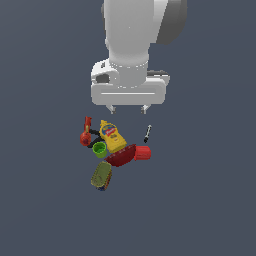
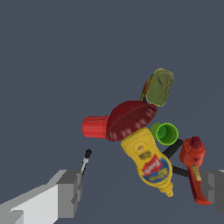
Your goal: Pick up a designated object from a clutter of objects.
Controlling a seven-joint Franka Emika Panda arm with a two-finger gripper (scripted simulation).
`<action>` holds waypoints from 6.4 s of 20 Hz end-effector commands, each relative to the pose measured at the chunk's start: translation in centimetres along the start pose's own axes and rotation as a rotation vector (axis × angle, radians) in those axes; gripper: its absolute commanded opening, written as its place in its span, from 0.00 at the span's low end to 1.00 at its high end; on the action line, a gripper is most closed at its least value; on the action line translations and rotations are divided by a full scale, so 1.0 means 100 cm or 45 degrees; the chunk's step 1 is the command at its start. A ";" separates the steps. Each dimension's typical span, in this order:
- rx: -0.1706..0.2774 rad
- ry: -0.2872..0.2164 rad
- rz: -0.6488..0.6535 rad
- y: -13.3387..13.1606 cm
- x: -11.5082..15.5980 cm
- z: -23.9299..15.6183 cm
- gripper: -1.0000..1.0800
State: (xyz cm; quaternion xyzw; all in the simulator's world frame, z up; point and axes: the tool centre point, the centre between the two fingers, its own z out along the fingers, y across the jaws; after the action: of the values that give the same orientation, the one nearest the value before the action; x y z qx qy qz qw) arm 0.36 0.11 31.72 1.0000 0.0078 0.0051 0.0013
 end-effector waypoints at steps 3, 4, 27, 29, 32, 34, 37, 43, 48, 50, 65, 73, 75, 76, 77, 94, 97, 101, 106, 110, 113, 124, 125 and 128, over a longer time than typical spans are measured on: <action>0.003 -0.004 0.000 -0.002 0.000 0.001 0.96; 0.006 -0.008 0.000 -0.004 -0.001 0.003 0.96; 0.042 -0.046 0.063 -0.005 0.018 0.040 0.96; 0.042 -0.044 0.086 0.001 0.027 0.048 0.96; 0.042 -0.041 0.127 0.012 0.041 0.064 0.96; 0.041 -0.038 0.159 0.022 0.051 0.078 0.96; 0.037 -0.033 0.211 0.038 0.067 0.101 0.96; 0.024 -0.024 0.309 0.070 0.093 0.149 0.96; 0.013 -0.019 0.366 0.091 0.105 0.180 0.96; 0.010 -0.017 0.383 0.097 0.108 0.190 0.96; 0.002 -0.015 0.415 0.109 0.112 0.219 0.96; 0.001 -0.013 0.417 0.110 0.111 0.256 0.96; 0.001 -0.013 0.417 0.110 0.112 0.259 0.96; 0.001 -0.013 0.417 0.110 0.112 0.260 0.96; 0.001 -0.013 0.417 0.110 0.112 0.260 0.96; 0.002 -0.014 0.416 0.109 0.111 0.253 0.00; 0.002 -0.014 0.416 0.107 0.109 0.243 0.00; 0.002 -0.014 0.416 0.104 0.105 0.222 0.00; 0.002 -0.014 0.416 0.098 0.096 0.183 0.00; 0.002 -0.014 0.416 0.092 0.088 0.140 0.00; 0.002 -0.014 0.416 0.087 0.081 0.104 0.00; 0.001 -0.014 0.417 0.070 0.058 -0.023 0.00; 0.001 -0.014 0.417 0.068 0.056 -0.032 0.00; 0.001 -0.014 0.417 0.065 0.052 -0.058 0.00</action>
State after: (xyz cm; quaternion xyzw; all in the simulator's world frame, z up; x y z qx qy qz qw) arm 5.85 -6.43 36.09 0.9878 -0.1554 -0.0015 0.0003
